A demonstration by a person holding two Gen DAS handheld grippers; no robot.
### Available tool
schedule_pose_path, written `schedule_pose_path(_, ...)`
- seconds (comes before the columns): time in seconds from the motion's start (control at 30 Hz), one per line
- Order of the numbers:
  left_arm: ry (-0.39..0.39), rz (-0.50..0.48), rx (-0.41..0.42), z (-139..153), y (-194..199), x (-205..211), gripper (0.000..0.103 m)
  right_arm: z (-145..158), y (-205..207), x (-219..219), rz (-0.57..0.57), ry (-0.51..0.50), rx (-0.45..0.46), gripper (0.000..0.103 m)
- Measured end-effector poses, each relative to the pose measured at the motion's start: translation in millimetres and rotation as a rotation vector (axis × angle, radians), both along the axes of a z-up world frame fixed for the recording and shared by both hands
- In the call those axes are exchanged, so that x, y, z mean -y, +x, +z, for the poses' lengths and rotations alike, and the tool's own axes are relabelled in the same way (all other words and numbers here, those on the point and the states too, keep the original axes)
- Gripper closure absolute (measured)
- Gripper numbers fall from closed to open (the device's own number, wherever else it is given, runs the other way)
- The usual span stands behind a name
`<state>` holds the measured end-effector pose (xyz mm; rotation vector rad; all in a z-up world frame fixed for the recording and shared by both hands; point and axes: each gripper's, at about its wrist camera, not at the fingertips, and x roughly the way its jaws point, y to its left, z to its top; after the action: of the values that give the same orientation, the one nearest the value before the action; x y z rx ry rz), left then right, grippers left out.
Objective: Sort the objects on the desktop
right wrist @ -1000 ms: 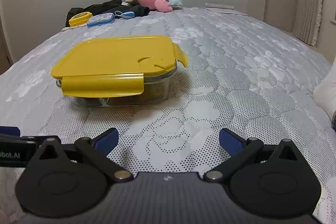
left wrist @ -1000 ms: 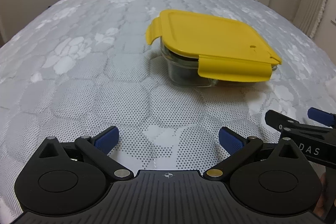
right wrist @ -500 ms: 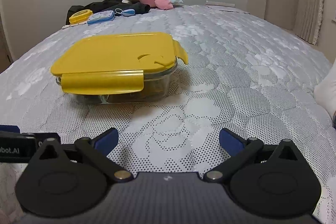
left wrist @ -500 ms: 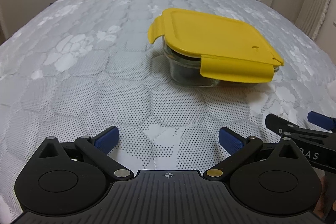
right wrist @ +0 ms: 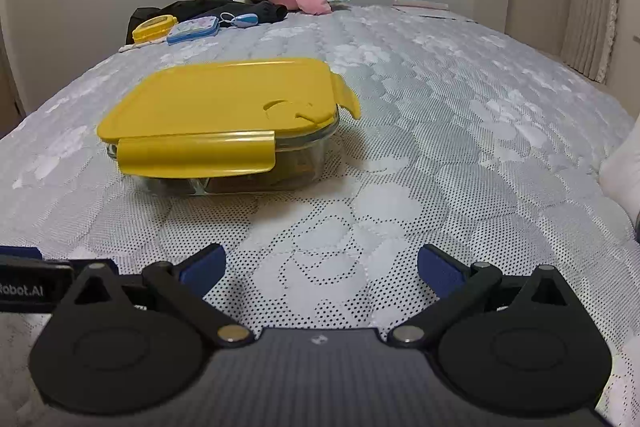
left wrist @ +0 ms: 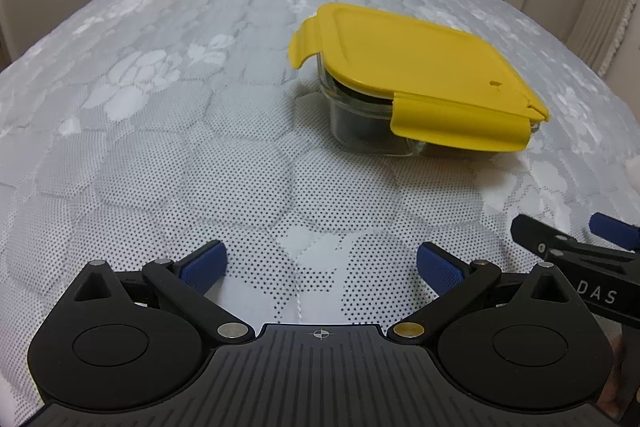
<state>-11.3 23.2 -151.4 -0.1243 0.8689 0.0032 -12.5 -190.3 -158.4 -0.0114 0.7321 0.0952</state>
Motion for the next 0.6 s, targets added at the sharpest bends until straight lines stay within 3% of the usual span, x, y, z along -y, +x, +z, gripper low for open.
schedule_pose_path(0.37,-0.027,0.006,-0.005,0,0,-2,0.000,1,0,1,-0.009,0.008,-0.020,0.000)
schedule_pose_path(0.6,-0.044,0.027,0.029,23,-14,-35,0.000,34,3,39,-0.057,0.151,-0.197,0.000)
